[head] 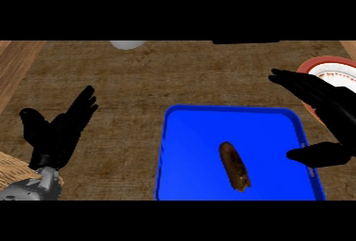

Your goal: Pick the sweet potato from the tray and place it in the plate

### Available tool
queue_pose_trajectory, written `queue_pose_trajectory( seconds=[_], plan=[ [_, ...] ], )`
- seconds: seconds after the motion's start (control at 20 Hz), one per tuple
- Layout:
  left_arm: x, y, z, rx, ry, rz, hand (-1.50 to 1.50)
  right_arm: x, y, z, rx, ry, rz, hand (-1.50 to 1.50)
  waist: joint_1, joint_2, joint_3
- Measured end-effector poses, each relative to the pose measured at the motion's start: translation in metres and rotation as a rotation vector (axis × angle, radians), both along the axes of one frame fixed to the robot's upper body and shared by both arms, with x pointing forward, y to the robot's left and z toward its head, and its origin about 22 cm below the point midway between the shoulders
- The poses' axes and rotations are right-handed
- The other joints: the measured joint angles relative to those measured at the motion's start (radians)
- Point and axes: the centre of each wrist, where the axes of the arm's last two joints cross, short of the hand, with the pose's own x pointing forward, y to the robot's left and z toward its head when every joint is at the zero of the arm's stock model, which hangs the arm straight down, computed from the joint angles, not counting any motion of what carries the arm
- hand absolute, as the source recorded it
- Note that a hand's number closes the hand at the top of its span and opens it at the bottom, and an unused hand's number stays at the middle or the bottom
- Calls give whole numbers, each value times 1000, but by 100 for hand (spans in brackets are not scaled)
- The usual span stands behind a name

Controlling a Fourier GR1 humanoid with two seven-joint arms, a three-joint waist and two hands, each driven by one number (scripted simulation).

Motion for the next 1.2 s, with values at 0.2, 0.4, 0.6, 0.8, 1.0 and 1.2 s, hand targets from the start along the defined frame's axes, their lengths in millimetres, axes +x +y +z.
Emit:
queue_pose_trajectory(
  seconds=[0.2, 0.4, 0.6, 0.8, 1.0, 1.2],
  plan=[
    [-4, -9, -1, -12, 12, -3, 0, -10, 15, 1, -154, 77, -11, -150, 2, 1, 0],
    [-7, -19, -3, -31, 13, -9, 0, -20, 32, -4, -274, 129, -49, -150, 6, 2, 1],
    [-11, -32, -6, -61, 15, -27, 0, -26, 53, -15, -335, 160, -85, -150, 15, 6, 1],
    [-14, -39, -9, -84, 14, -30, 0, -34, 73, -30, -390, 175, -121, -150, 16, 7, 1],
    [-19, -48, -14, -118, 21, -39, 0, -40, 88, -42, -436, 216, -154, -150, 10, 8, -1],
    [-21, -55, -19, -148, 25, -39, 0, -48, 105, -55, -443, 265, -161, -150, 6, 9, -4]
  ],
)
